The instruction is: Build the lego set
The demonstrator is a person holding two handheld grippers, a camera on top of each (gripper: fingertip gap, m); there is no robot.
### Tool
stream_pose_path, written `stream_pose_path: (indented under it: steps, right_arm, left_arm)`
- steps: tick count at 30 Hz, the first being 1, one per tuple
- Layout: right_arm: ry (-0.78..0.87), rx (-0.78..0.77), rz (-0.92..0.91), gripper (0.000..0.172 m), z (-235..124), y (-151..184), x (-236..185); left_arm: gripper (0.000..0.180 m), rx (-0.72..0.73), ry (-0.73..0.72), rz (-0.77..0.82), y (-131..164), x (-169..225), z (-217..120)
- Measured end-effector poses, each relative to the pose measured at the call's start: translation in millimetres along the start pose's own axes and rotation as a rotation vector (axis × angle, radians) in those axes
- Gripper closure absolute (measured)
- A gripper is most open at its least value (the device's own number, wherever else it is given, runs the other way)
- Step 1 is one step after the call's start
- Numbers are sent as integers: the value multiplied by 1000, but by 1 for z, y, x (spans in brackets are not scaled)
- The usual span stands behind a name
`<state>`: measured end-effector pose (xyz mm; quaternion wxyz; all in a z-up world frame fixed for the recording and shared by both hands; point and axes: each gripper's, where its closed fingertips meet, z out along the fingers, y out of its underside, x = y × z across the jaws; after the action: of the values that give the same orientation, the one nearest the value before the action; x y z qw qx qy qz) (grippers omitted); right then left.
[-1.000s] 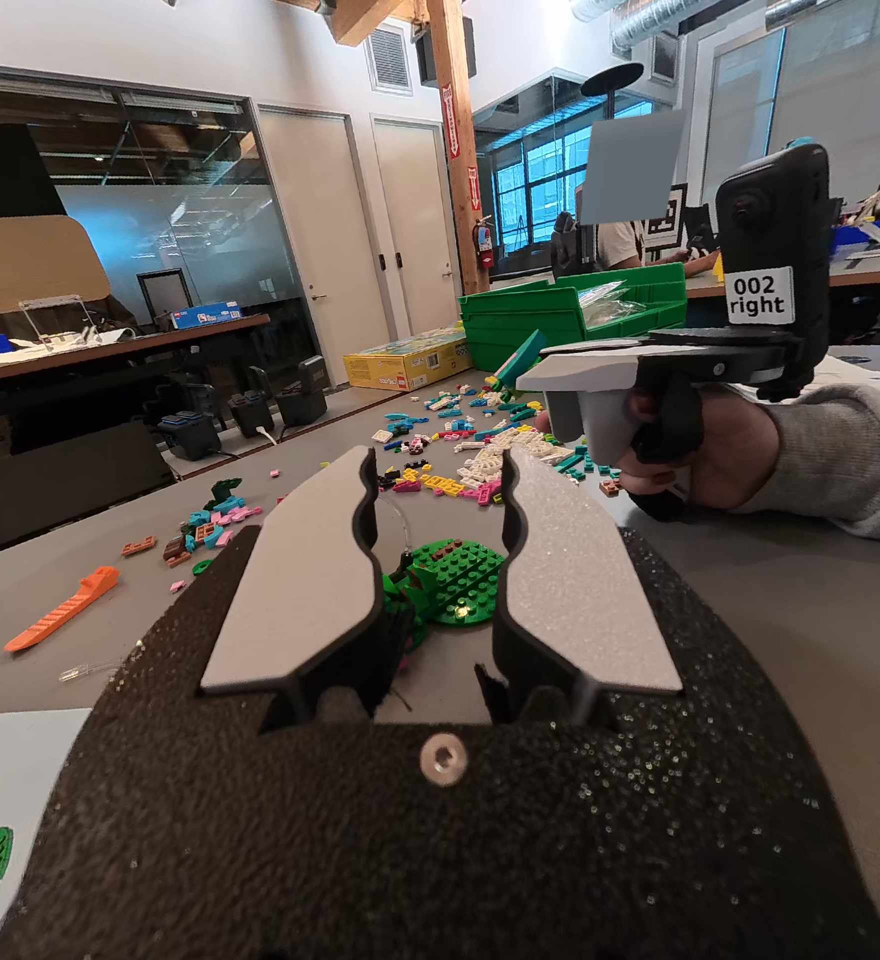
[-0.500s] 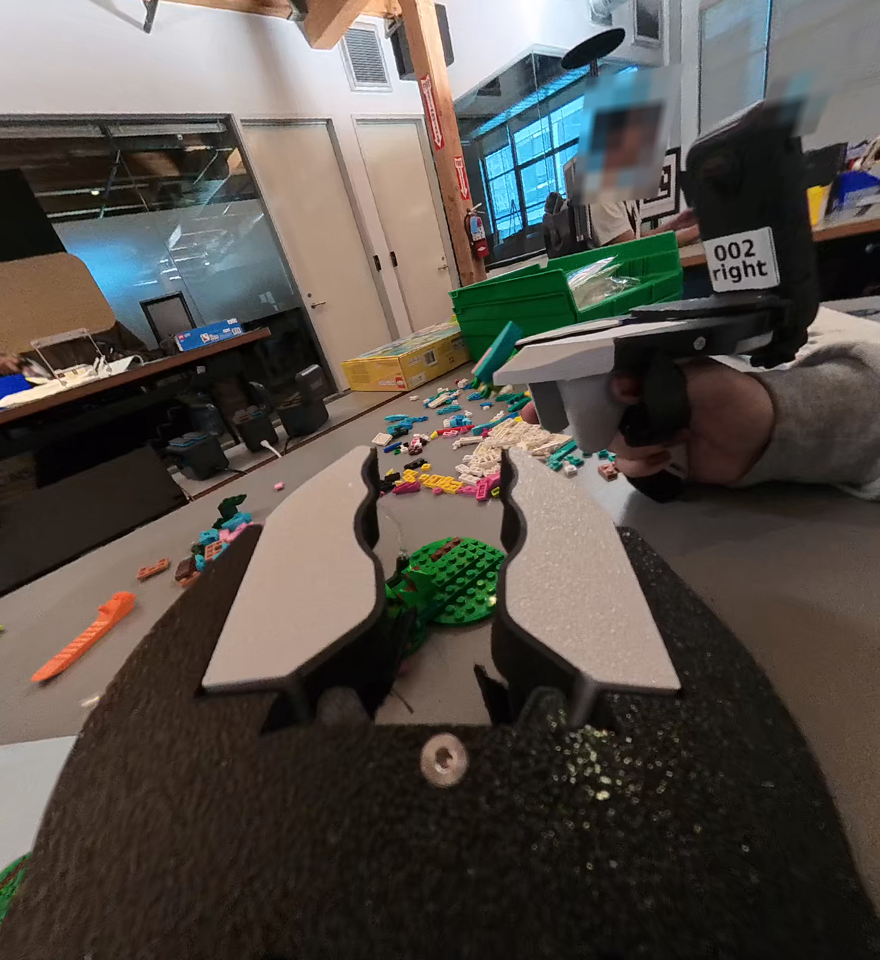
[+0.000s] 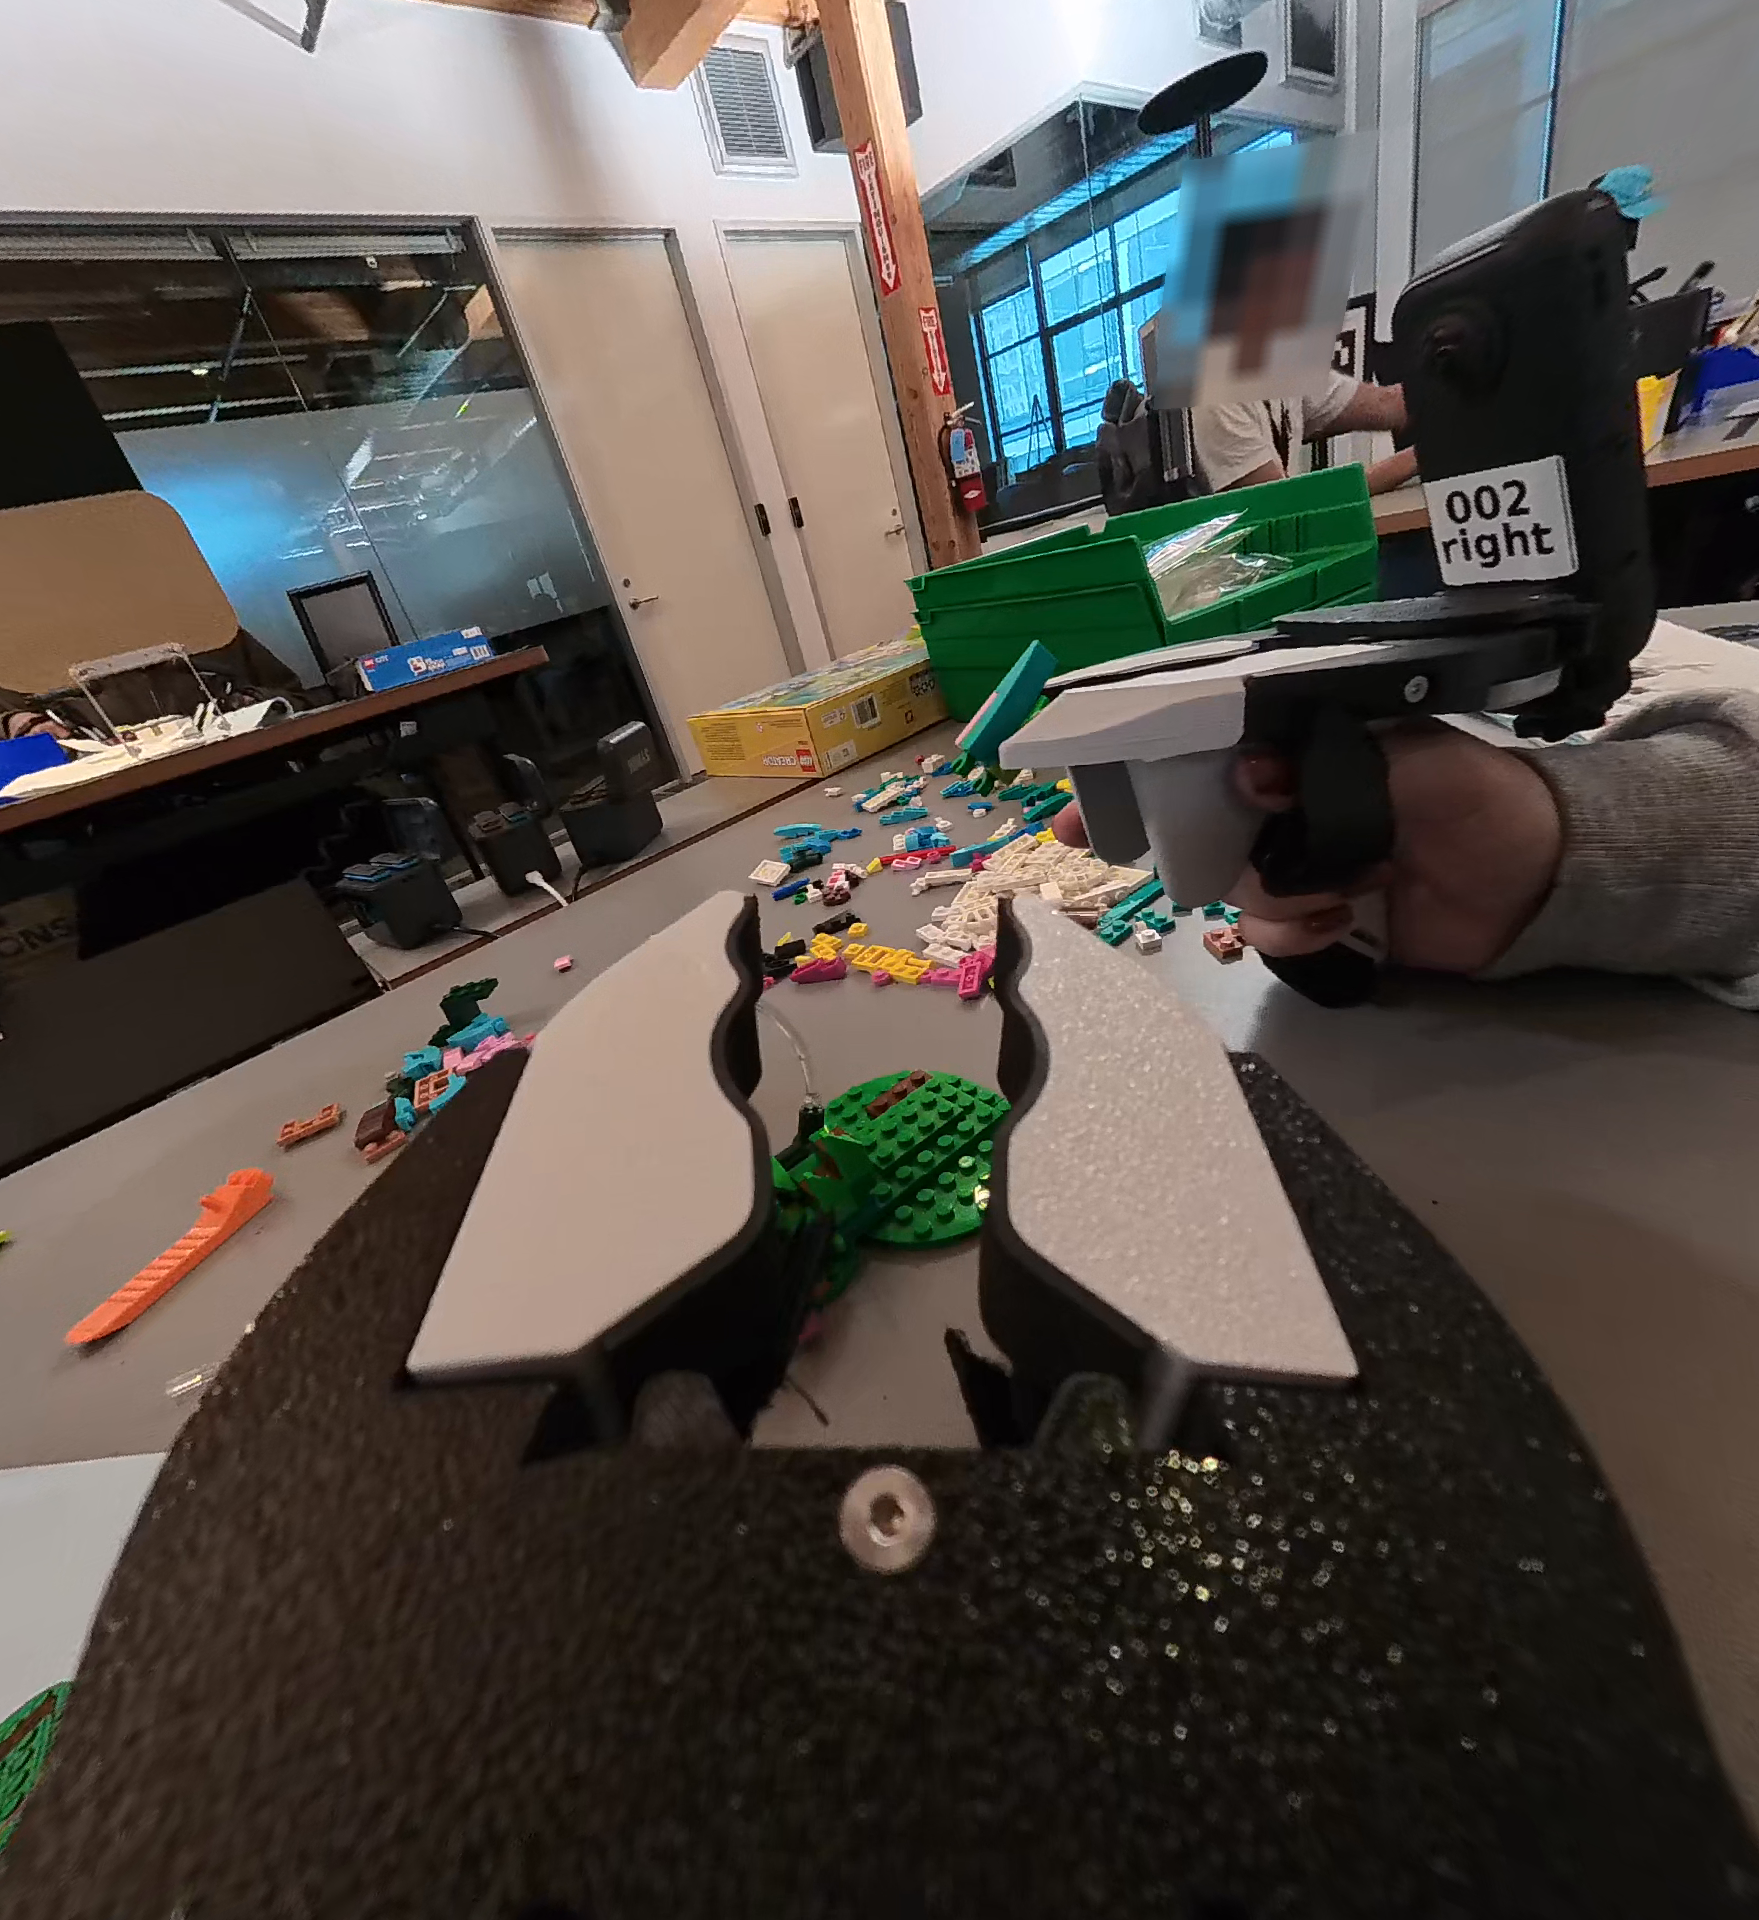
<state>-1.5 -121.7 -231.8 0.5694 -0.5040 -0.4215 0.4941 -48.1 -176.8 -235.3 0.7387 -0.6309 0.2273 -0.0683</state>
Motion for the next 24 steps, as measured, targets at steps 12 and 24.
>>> stream_pose_path:
  steps: [12, 24]
  right_arm:
    - [0, 1, 5, 161, 0, 0, 0]
    - [3, 1, 8, 161, 0, 0, 1]
  left_arm:
    - [138, -1, 4, -9, 1, 0, 0]
    - [138, -2, 4, -25, 1, -2, 0]
